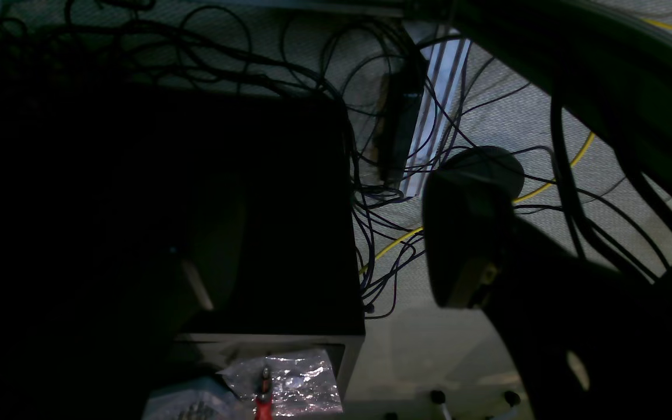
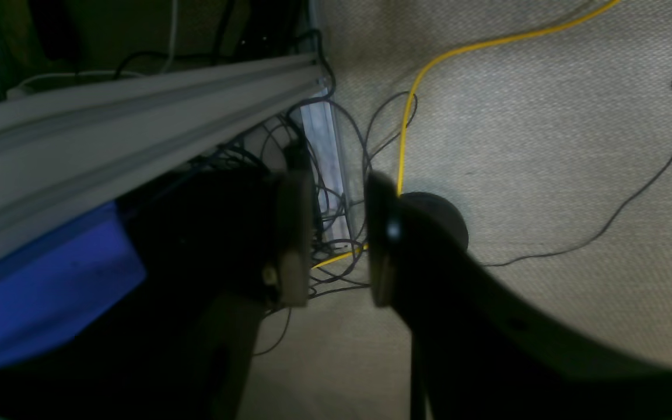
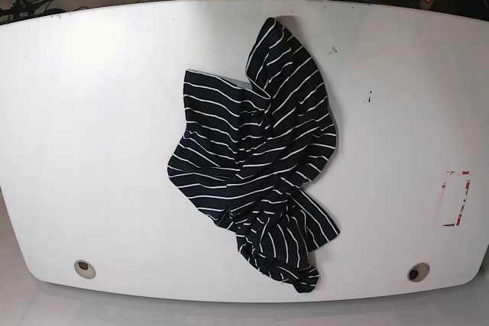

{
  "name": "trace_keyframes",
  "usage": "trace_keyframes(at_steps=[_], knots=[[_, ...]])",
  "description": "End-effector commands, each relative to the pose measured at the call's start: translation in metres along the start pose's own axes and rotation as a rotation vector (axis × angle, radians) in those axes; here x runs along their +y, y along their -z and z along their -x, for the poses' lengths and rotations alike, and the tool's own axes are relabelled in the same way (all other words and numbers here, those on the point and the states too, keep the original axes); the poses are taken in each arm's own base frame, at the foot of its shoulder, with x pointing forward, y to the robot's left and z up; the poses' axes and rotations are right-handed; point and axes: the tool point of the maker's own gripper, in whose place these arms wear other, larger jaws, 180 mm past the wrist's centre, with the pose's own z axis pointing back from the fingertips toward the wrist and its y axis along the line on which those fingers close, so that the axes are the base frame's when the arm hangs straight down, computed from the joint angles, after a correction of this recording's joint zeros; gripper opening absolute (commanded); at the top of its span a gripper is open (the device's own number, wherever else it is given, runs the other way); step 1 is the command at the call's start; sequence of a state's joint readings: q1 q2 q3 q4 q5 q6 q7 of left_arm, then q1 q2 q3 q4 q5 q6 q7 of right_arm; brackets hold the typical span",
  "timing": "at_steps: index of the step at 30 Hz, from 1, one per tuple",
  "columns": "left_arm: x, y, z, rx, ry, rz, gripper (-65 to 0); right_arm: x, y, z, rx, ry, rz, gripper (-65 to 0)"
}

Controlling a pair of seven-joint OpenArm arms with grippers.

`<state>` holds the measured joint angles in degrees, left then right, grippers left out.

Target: Fold the T-shirt properly

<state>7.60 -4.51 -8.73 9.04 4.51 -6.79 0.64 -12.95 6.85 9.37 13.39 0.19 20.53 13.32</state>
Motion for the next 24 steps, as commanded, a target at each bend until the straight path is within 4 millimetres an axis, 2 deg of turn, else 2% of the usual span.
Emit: trace_keyframes(at_steps=[1,2,5,12,15,16,18,21,24], knots=[[0.005,-0.002,-0.001,-0.040,0.004,-0.007,-21.1,-0.007,-0.005,0.008,0.005,0.004,0.015,-49.5],[0.004,-0.001,0.004,0.007,0.004,-0.005,-21.1,0.003,0.002,-0.005,-0.011,0.002,-0.007,-49.1],[0.005,-0.001,0.003,0.005,0.005,-0.007,-21.1,0.013,0.004,-0.003,-0.011,0.008,-0.021,-49.1],[0.006,-0.001,0.003,0.005,0.005,-0.009,-21.1,0.017,0.004,0.000,-0.008,0.011,-0.027,-49.1],[0.008,-0.002,0.009,0.011,0.006,-0.012,-21.1,0.017,0.004,0.002,-0.005,0.012,-0.028,-49.1],[0.009,-0.002,0.004,-0.006,0.008,-0.014,-21.1,0.017,0.003,0.004,-0.004,0.013,-0.027,-49.1],[0.012,-0.004,0.006,-0.020,0.014,-0.019,-21.1,0.015,0.000,0.011,0.001,0.017,-0.023,-49.1],[0.014,-0.009,-0.005,-0.078,0.035,-0.027,-21.1,0.013,-0.004,0.006,-0.032,0.001,-0.022,-49.5],[0.019,-0.014,-0.005,-0.103,0.047,-0.035,-21.1,0.015,-0.010,0.010,-0.022,-0.023,-0.027,-49.6]])
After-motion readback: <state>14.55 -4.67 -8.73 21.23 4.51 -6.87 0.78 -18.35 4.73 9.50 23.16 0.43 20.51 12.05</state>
